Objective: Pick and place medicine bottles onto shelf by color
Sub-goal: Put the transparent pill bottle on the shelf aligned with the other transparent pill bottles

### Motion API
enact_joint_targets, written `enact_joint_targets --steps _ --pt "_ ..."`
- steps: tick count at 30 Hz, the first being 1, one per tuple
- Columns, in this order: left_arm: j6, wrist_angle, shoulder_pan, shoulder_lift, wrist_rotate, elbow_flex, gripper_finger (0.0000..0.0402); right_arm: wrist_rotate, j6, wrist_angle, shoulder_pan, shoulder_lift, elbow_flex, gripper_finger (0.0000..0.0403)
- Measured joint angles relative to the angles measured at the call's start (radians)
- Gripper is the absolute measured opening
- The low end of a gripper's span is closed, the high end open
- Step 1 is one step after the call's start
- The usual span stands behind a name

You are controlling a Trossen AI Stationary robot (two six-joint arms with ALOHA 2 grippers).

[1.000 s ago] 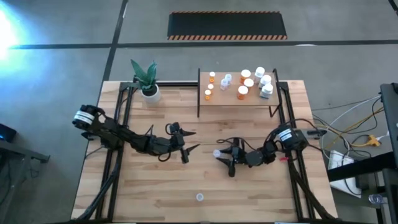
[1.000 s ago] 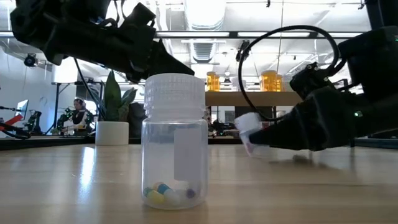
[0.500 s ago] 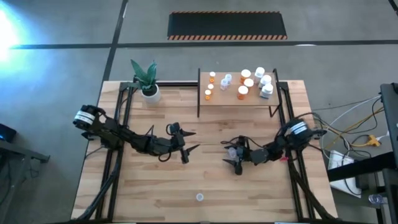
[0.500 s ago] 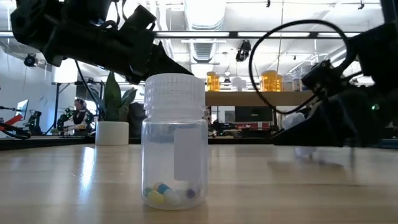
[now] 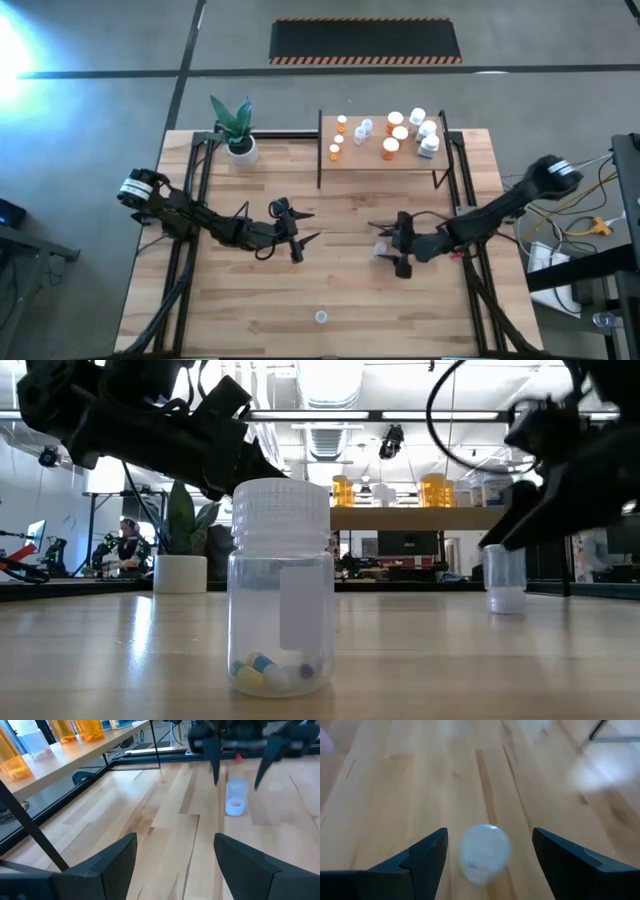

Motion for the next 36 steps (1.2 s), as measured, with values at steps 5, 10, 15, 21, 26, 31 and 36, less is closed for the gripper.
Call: enact_joint_targets --steps 5,10,15,21,26,31,36 --pt "0.000 -0.004 0.000 0.000 0.000 0.000 0.0248 -0.025 0.072 -0.398 0.000 -0.148 0.140 0.0266" --pt "0.000 -0.007 0.001 0.000 0.000 0.000 0.0248 -0.075 0.079 -0.537 0.000 -0.183 0.208 0.0254" --pt "-0.025 -0.035 0.000 0.001 0.000 -0.001 0.0248 -0.081 0.076 -0.569 0.002 -0.153 0.240 0.0245" --pt "-0.026 -0.052 0.000 0.001 0.000 -0.002 0.0248 -0.089 0.064 -0.569 0.001 -0.041 0.285 0.0239" --pt "-0.026 -0.048 0.000 0.001 0.000 -0.002 0.0248 -0.091 0.064 -0.572 0.001 0.062 0.322 0.0224" --pt "-0.009 -0.049 0.000 0.001 0.000 -0.002 0.0248 -0.100 0.087 -0.594 0.001 0.132 0.354 0.0176" --pt "0.032 -0.052 0.000 0.001 0.000 -0.002 0.0248 -0.098 0.101 -0.597 0.001 0.133 0.361 0.0113"
